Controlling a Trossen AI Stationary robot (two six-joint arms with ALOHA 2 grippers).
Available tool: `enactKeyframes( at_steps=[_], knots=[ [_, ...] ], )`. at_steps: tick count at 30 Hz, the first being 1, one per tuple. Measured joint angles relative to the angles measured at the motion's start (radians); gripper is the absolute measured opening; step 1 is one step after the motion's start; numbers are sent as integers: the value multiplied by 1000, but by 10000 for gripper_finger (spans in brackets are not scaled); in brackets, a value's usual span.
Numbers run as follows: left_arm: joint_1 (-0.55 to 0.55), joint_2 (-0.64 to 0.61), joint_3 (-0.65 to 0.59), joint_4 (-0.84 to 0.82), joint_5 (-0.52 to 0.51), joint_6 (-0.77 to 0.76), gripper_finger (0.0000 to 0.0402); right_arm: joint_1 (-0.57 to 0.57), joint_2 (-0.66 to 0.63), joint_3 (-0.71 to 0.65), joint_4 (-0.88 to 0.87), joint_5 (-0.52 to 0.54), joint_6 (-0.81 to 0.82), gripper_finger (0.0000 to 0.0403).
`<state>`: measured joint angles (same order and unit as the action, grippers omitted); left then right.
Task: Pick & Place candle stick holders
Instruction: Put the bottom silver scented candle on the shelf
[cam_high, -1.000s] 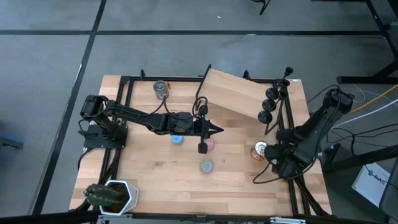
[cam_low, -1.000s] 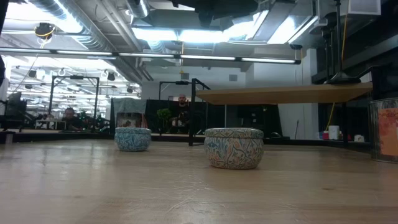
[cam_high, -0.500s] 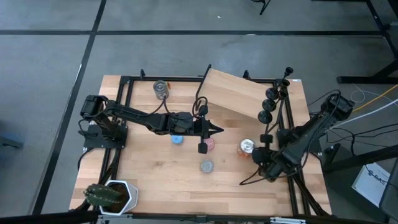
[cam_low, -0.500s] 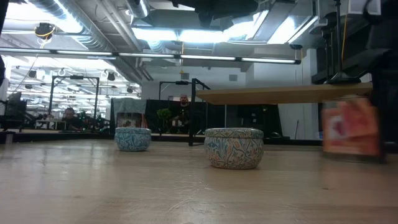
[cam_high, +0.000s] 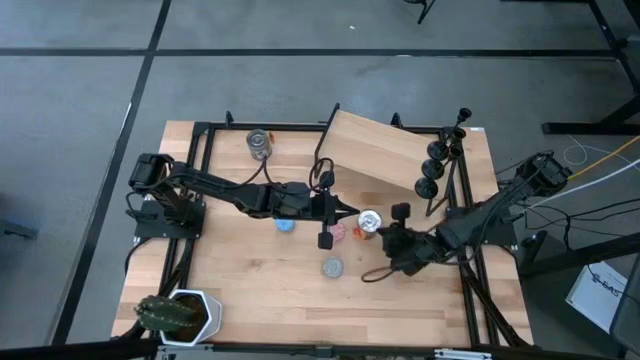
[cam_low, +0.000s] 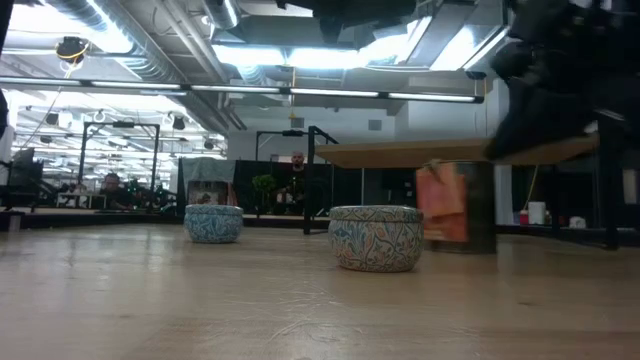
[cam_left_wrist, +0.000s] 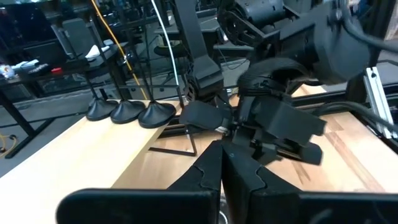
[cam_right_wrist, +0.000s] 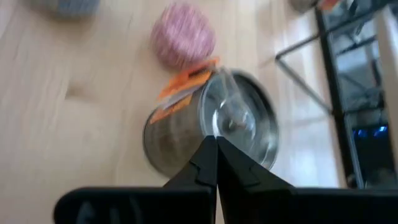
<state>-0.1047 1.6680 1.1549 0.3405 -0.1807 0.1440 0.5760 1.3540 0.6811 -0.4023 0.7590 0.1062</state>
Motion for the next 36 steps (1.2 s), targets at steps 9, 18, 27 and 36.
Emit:
enactKeyframes(
  at_steps=[9, 18, 27, 36],
  knots=[
    [-16, 0, 0, -18, 0, 0, 8, -72, -24, 13, 248, -158, -131, 3],
    [-52, 0, 0, -90, -4, -20, 1, -25, -176, 51, 140, -295, -200, 3],
    [-80, 0, 0, -83, -7, -26, 8, -27, -194, 51, 142, -365, -126, 3],
    [-79, 0, 0, -75, -9, -53, 1, -83, -340, 50, -37, -727, -152, 3]
  ],
)
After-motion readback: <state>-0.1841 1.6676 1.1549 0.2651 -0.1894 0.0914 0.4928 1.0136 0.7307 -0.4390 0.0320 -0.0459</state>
